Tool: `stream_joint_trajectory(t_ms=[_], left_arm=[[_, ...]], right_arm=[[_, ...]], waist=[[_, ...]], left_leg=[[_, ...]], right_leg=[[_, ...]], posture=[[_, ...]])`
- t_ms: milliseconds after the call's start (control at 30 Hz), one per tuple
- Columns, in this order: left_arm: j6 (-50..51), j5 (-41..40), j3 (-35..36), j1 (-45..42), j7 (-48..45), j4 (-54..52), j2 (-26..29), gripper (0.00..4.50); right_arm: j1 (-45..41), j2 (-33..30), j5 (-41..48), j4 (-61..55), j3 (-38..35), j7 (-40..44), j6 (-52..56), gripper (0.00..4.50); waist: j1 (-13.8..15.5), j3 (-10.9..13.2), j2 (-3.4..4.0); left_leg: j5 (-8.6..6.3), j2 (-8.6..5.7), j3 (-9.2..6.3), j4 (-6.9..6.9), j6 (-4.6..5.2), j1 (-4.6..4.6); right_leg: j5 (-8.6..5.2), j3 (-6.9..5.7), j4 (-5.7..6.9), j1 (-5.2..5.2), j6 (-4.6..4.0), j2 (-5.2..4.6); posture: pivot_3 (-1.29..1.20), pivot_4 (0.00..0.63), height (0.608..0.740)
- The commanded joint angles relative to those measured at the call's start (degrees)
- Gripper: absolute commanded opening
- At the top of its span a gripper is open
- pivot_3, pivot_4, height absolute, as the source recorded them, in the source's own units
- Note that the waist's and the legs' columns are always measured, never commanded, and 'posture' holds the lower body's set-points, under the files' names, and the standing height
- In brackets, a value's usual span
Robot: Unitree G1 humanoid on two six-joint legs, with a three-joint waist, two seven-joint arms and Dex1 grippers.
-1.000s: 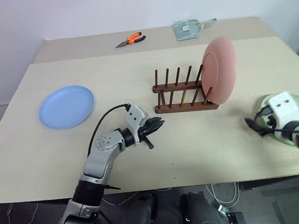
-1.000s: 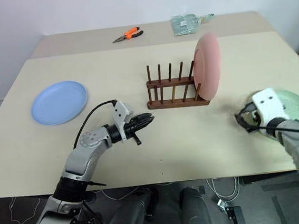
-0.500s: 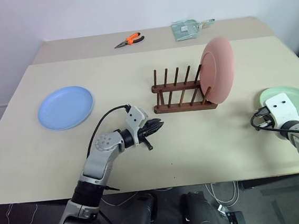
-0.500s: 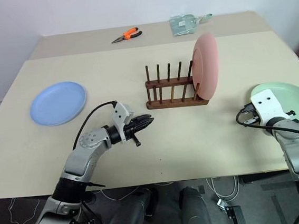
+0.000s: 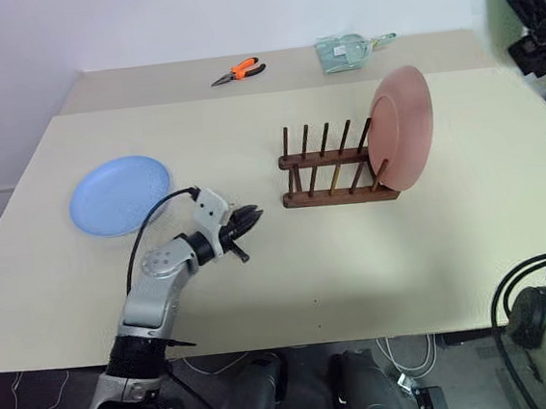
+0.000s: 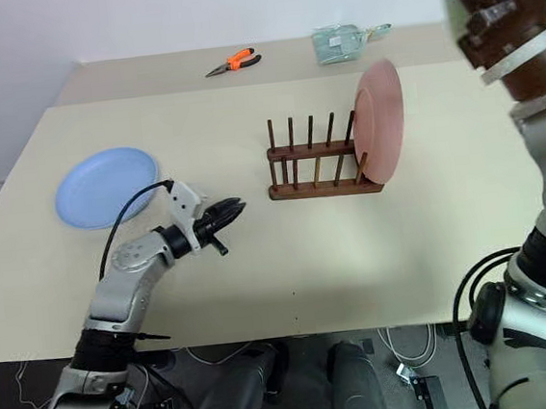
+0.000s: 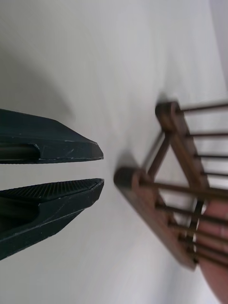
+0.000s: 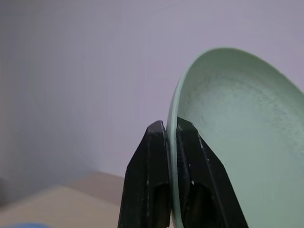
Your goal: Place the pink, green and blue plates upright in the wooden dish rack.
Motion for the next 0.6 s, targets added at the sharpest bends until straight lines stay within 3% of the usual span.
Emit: stream_joint_trajectory(t_ms=[33,167,600], left_arm=[[-1.4,-0.4,1.1,0.4,0.5,-1.3,0.0,0.56],[-1.6,-0.2,0.8,1.1,0.7,-2.2,-0.1,0.56],[0.2,-2.0,0.7,3.3,-0.5,-6.0,0.1,0.56]], right_arm=[[-1.2,9.2,14.8,-4.4,6.1,-9.9,-0.4,0.03],[2.4,16.2,14.4,-3.4,11.6,-17.8,-1.2,0.03],[5.3,18.7,9.2,3.1,15.7,-20.7,-3.3,0.03]], waist=[[-0.1,0.0,-0.01],[-0.4,0.0,0.03],[-0.5,0.0,0.05]], left_leg=[[0.01,0.00,0.00,0.00,-0.01,0.01],[0.05,0.03,0.00,-0.06,-0.08,0.04],[0.08,0.02,0.04,-0.09,-0.12,0.04]], right_leg=[[0.00,0.03,0.02,-0.02,-0.01,0.01],[0.02,0.08,0.21,-0.14,-0.03,0.08],[0.03,0.11,0.21,-0.18,-0.02,0.12]], posture=[[0.00,0.150,0.729],[0.00,0.150,0.729],[0.00,0.150,0.729]])
